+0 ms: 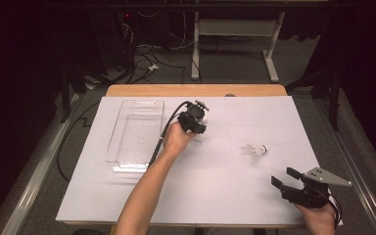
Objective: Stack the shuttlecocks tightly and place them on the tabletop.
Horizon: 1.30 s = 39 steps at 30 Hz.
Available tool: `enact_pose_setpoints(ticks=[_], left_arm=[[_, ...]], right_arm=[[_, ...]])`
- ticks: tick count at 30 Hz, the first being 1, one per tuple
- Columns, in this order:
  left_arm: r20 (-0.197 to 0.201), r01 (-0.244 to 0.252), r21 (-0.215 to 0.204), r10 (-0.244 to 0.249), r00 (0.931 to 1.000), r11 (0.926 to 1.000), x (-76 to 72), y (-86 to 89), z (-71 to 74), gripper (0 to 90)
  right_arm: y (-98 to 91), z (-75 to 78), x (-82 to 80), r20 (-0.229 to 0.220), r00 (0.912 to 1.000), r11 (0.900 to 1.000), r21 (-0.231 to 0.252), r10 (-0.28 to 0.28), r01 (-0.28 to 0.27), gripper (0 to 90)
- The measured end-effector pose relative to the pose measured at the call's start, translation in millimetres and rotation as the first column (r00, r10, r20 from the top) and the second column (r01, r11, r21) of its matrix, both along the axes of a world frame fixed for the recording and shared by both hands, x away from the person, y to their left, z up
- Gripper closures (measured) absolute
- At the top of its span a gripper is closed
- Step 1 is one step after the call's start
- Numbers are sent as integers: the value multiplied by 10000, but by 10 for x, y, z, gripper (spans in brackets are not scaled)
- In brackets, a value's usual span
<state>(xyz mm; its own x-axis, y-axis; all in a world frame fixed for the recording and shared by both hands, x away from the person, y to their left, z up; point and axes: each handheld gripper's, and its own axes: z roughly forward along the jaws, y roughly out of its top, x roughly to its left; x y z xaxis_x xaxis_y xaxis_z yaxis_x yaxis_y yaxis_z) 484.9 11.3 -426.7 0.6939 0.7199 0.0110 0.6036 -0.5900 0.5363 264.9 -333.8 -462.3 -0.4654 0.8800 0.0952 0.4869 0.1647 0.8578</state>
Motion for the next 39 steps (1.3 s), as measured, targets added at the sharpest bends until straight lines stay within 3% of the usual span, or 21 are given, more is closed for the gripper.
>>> enact_pose_setpoints(ticks=[19, 39], left_arm=[[-406, -338, -297, 326, 9986, 9990, 23, 30, 3, 527], [-305, -595, -265, 587, 9978, 9979, 22, 43, 26, 490]], right_arm=[[0, -1, 2, -21, 10000, 10000, 3, -8, 8, 289], [3, 0, 1, -6, 10000, 10000, -13, -16, 16, 290]])
